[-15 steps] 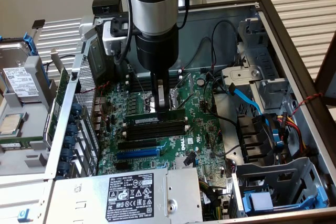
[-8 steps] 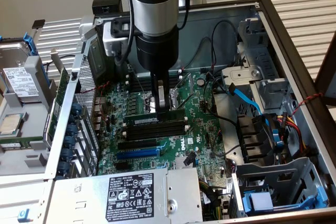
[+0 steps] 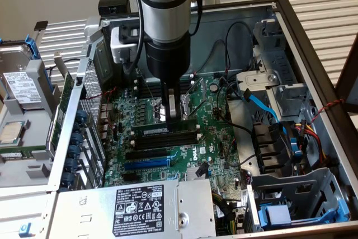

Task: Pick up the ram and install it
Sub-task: 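Insert the ram into the slot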

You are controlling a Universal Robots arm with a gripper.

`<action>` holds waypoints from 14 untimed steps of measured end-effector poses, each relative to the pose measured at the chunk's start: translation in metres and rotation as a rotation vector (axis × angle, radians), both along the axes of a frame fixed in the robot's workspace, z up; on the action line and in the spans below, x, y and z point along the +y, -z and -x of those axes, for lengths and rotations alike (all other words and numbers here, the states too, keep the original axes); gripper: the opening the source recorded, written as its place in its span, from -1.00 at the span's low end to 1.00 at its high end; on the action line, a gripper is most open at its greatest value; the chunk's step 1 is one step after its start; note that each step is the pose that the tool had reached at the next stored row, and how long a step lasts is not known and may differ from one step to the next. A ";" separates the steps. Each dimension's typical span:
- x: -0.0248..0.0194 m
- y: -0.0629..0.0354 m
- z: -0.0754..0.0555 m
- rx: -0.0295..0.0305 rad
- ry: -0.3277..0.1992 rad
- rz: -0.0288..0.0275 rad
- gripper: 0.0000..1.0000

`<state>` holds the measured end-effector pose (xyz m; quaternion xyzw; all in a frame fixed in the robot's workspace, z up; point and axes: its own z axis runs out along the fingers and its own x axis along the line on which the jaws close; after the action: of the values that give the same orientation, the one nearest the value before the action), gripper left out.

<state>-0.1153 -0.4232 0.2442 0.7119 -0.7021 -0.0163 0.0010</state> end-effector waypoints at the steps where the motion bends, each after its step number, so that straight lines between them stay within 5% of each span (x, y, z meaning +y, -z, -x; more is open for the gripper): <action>1: 0.0000 0.0006 0.000 0.0000 0.000 -0.0001 -0.73; 14: 0.0000 0.0040 0.000 -0.0032 0.006 -0.0001 -0.73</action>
<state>-0.1157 -0.4232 0.2402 0.7099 -0.7042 -0.0151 -0.0002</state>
